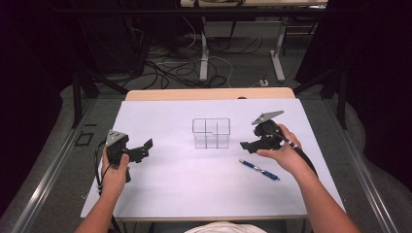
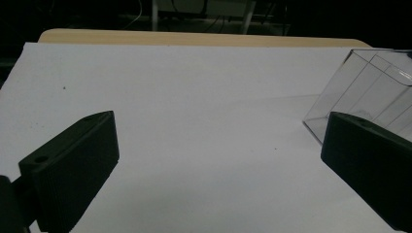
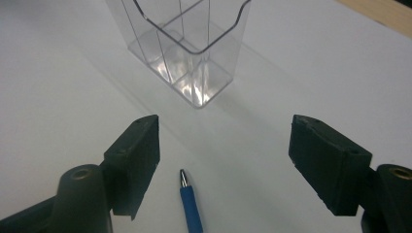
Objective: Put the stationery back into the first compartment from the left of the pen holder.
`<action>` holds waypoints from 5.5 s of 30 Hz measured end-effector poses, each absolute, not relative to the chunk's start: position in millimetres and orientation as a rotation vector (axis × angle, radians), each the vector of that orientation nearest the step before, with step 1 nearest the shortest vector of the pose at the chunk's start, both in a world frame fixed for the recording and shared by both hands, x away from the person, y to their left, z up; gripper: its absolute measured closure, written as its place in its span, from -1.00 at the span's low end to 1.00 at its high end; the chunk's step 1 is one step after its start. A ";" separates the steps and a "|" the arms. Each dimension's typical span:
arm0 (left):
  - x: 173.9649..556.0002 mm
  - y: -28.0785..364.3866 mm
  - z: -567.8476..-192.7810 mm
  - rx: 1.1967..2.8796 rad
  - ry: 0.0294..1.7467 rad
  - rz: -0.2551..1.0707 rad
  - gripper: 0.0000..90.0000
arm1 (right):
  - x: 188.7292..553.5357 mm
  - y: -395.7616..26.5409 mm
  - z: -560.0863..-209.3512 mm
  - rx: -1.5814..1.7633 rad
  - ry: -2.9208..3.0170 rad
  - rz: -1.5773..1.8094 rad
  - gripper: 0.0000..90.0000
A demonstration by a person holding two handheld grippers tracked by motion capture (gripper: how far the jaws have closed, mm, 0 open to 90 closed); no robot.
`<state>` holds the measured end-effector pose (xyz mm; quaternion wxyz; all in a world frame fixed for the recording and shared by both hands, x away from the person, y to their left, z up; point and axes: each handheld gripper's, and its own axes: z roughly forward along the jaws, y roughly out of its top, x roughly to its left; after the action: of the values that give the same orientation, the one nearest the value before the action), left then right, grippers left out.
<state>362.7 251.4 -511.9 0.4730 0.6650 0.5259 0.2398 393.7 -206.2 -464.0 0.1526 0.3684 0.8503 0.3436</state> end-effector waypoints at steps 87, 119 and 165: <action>361.9 248.0 -512.8 1.679 1.265 0.598 -1.00 | 391.1 -198.1 -514.4 0.981 2.820 0.502 0.77; 362.0 249.7 -513.9 1.678 1.280 0.601 -1.00 | 400.0 -187.7 -473.0 1.007 2.511 0.999 0.77; 362.4 249.2 -513.9 1.678 1.271 0.598 -1.00 | 437.6 -142.1 -412.9 1.002 2.183 1.377 0.77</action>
<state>362.4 249.2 -513.9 0.4588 0.6812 0.5162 0.2430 437.6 -142.1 -412.9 0.1856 0.3556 0.7748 0.4887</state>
